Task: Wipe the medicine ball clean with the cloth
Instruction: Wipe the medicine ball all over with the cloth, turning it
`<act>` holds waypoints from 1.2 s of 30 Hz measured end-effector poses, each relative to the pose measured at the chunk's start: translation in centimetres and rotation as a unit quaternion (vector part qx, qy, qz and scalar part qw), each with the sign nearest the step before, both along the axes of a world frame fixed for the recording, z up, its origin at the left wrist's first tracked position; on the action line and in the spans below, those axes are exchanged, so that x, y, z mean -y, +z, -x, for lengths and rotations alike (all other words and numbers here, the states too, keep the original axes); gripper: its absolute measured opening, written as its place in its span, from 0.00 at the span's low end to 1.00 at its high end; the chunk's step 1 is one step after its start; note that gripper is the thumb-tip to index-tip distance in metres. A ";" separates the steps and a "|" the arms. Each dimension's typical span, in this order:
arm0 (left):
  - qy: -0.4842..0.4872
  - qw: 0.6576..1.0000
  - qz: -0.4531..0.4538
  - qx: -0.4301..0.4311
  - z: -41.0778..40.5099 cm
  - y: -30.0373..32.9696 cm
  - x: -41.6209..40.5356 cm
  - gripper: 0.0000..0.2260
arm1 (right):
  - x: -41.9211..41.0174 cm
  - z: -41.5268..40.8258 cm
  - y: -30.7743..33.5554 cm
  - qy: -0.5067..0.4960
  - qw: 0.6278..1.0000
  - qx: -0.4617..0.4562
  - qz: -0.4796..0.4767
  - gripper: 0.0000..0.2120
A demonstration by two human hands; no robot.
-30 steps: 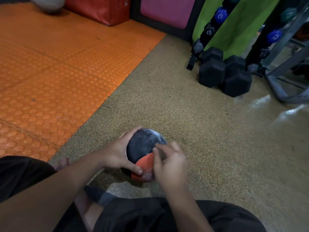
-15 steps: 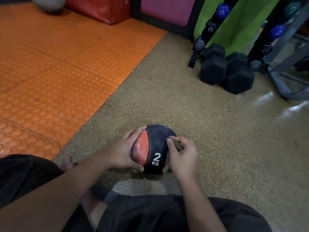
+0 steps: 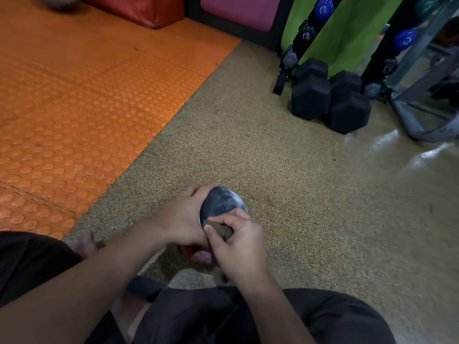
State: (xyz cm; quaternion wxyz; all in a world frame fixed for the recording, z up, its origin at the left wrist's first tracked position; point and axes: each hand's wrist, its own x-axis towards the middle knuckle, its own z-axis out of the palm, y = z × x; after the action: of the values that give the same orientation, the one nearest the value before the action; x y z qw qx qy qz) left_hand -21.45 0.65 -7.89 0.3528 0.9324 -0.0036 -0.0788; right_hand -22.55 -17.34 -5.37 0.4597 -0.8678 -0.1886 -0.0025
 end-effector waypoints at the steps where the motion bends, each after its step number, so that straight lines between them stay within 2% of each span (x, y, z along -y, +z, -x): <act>1: -0.004 1.000 0.005 0.006 0.0 -0.2 0.2 0.58 | 0.1 0.0 -0.1 0.003 1.000 0.010 0.001 0.05; 3: -0.010 1.000 0.018 0.021 0.1 -0.5 0.1 0.60 | 0.6 -0.3 0.0 -0.016 0.999 0.002 -0.028 0.03; 7: -0.005 0.999 0.050 0.000 0.6 -0.3 -0.6 0.65 | 3.8 -2.6 1.2 -0.131 0.984 -0.066 -0.103 0.03; 9: -0.003 0.998 0.060 -0.020 0.9 -0.3 -1.1 0.64 | 5.5 -3.5 2.0 -0.170 0.977 -0.083 -0.100 0.02; 13: -0.015 0.995 0.091 -0.036 0.8 -0.4 -1.9 0.60 | 5.1 -3.2 2.2 -0.144 0.984 -0.077 -0.069 0.06; 15: -0.011 0.996 0.082 -0.023 0.8 -0.6 -1.7 0.60 | 3.3 -1.9 2.1 -0.094 0.995 -0.029 -0.032 0.07; 17: 0.005 0.998 0.063 0.018 0.9 -1.1 -1.1 0.60 | 1.2 -0.4 1.5 -0.031 0.997 0.067 0.030 0.09; 21: 0.001 0.998 0.023 0.056 0.9 -1.5 -0.4 0.44 | -1.7 1.4 1.1 0.030 0.971 0.180 0.157 0.07; 25: -0.005 0.997 0.018 0.069 1.2 -1.3 -0.2 0.52 | -0.6 1.0 0.3 -0.009 0.977 0.153 0.146 0.07; 29: 0.030 0.998 0.027 0.048 2.0 -1.0 0.2 0.63 | 2.3 -0.5 -1.3 -0.158 0.982 0.084 0.065 0.04; 31: 0.043 0.997 0.040 0.045 2.2 -1.1 0.1 0.65 | 2.7 -0.9 -1.5 -0.196 0.979 0.047 0.029 0.02; 33: 0.054 0.995 0.060 0.054 2.1 -1.5 -0.1 0.61 | 0.9 0.1 -1.0 -0.141 0.983 0.103 0.049 0.04; 36: 0.059 0.993 0.074 0.074 2.1 -2.1 -0.4 0.46 | -2.5 2.7 -0.2 -0.016 0.965 0.207 0.157 0.06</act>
State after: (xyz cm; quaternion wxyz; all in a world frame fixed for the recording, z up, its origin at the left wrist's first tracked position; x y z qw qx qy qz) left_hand -23.60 1.04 -10.02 0.4233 0.9057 0.0193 0.0121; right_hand -25.22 -14.79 -5.60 0.2685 -0.9125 -0.2639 -0.1599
